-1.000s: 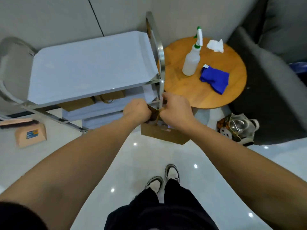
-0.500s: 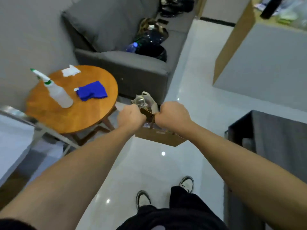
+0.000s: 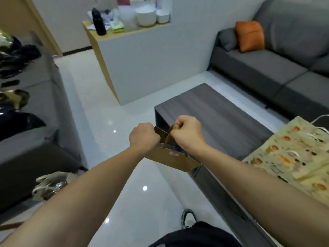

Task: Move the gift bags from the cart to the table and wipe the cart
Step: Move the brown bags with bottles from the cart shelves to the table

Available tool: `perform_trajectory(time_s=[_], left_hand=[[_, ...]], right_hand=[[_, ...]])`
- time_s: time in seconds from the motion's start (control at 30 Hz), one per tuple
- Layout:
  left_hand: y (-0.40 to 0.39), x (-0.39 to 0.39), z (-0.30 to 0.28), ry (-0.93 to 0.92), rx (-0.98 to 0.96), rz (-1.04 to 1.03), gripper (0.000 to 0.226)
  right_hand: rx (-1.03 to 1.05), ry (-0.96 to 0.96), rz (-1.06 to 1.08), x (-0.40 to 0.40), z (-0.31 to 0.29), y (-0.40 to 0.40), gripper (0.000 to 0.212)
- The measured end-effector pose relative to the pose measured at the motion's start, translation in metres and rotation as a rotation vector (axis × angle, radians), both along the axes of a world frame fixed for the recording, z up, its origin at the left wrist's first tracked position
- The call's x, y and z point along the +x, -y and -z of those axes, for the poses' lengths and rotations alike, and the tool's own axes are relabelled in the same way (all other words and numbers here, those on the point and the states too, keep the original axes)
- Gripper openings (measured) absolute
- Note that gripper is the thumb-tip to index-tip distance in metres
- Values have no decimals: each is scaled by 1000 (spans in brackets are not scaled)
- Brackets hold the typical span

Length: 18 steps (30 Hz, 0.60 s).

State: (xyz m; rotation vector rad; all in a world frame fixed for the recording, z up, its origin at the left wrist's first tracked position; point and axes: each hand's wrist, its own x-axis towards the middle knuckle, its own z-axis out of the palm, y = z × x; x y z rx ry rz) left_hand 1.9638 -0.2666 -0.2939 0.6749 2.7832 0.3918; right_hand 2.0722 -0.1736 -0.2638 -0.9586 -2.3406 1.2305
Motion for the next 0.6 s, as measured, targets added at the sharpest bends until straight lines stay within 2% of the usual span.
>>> perform_trajectory(time_s=[0.1, 0.37, 0.53, 0.6], left_hand=[[-78, 10, 1, 25, -24, 150, 23], [-211, 4, 30, 103, 14, 290, 9], [-271, -28, 45, 107, -33, 444, 16], [-295, -49, 54, 140, -49, 507, 20]], right_hand=[[-92, 9, 93, 14, 10, -62, 28], [-43, 81, 241, 28, 18, -175, 33], [-7, 199, 355, 7, 35, -227, 16], [-10, 246, 403, -6, 42, -242, 16]])
